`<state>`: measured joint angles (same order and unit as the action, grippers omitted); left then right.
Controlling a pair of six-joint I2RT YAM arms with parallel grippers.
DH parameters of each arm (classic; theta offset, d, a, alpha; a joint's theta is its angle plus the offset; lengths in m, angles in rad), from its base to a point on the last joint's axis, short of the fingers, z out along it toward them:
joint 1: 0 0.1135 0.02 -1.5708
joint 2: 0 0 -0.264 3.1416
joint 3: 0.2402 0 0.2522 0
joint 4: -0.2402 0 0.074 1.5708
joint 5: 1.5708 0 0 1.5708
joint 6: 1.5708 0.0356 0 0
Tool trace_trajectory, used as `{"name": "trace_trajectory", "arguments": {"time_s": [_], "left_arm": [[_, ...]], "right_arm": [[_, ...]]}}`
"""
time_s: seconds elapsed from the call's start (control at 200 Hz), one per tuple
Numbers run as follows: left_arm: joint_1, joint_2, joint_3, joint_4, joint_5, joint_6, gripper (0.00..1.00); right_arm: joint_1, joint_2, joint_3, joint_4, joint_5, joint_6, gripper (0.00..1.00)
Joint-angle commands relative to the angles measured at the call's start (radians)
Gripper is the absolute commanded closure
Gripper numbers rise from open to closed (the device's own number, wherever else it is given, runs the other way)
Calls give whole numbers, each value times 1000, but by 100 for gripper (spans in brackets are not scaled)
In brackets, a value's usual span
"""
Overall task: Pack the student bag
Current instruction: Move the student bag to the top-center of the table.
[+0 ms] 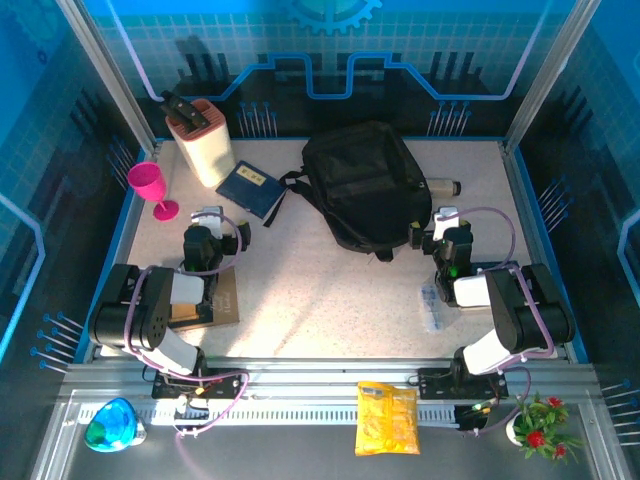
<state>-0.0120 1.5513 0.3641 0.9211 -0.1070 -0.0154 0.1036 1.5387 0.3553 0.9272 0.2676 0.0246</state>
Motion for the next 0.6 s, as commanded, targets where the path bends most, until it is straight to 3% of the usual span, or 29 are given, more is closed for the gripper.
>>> {"name": "trace_trajectory", "arguments": {"time_s": [0.0, 0.595], "left_arm": [[-2, 7, 21, 2, 6, 17, 1], [-1, -14, -5, 38, -25, 10, 1]], "right_arm": [[-4, 8, 24, 11, -9, -9, 0], [-2, -10, 4, 37, -44, -28, 0]]}}
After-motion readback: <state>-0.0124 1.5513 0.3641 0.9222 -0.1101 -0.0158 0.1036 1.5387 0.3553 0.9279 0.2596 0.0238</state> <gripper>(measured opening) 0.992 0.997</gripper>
